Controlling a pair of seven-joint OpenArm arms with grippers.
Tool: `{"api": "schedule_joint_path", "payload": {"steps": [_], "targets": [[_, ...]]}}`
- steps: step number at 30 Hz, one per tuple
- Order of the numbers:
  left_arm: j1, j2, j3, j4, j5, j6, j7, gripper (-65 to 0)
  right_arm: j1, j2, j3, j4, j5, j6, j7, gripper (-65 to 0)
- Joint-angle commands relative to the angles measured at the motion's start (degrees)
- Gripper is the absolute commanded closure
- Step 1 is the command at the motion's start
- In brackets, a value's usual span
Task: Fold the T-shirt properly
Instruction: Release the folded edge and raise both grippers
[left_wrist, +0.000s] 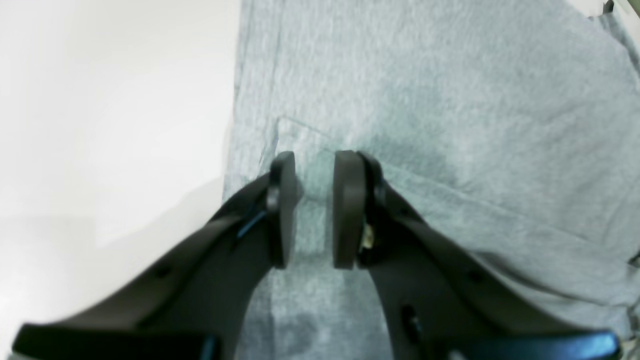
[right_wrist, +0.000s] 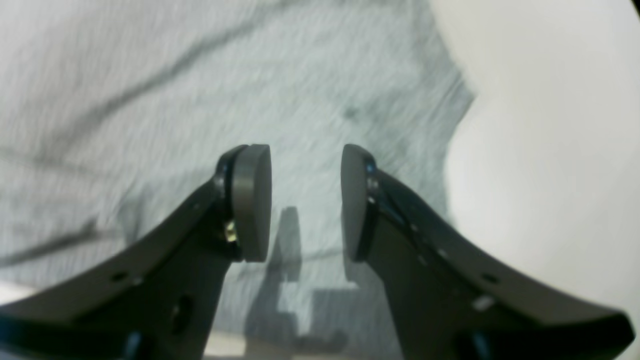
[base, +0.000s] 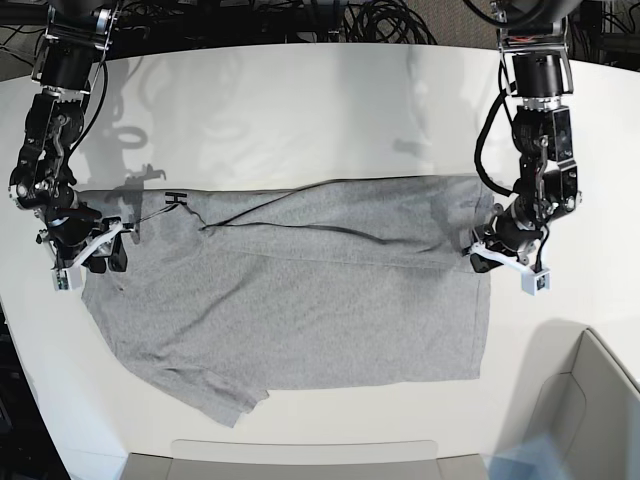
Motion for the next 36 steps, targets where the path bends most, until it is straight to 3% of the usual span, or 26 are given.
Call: {"api": "schedule_joint_path", "payload": {"steps": [1, 9, 22, 24, 28, 36], "targets": [[-1.21, -0.76, 0.49, -0.11, 0.81, -0.09, -0.97, -14.2, 0.28, 1.03, 1.70, 1.79, 0.73, 0.15, 1.31, -23.5], [-3.23, 0.56, 2.25, -4.59, 7.49, -0.18, -3.61, -14.2, -3.67, 0.94, 7.59, 2.49, 0.73, 0.24, 1.05, -23.5], [-3.32, 1.44, 3.57, -6.44, 6.97, -0.44, -4.22, -13.9, -5.34, 0.85, 7.68, 2.49, 0.82, 0.24, 1.31, -23.5], [-3.32, 1.44, 3.65, -5.30, 6.97, -0.44, -4.22, -11.7, -5.34, 0.85, 7.68, 2.40, 0.82, 0.24, 1.31, -23.5], [-3.32, 1.44, 3.30, -5.30, 6.97, -0.44, -4.22, 0.0, -5.34, 0.77, 7.68, 2.31, 0.82, 0.24, 1.31, -23.5], [-5.34, 1.44, 3.13, -4.95, 7.05, -0.44, -4.22, 0.0, -5.34, 0.68, 7.68, 2.14, 0.82, 0.24, 1.31, -23.5]]}}
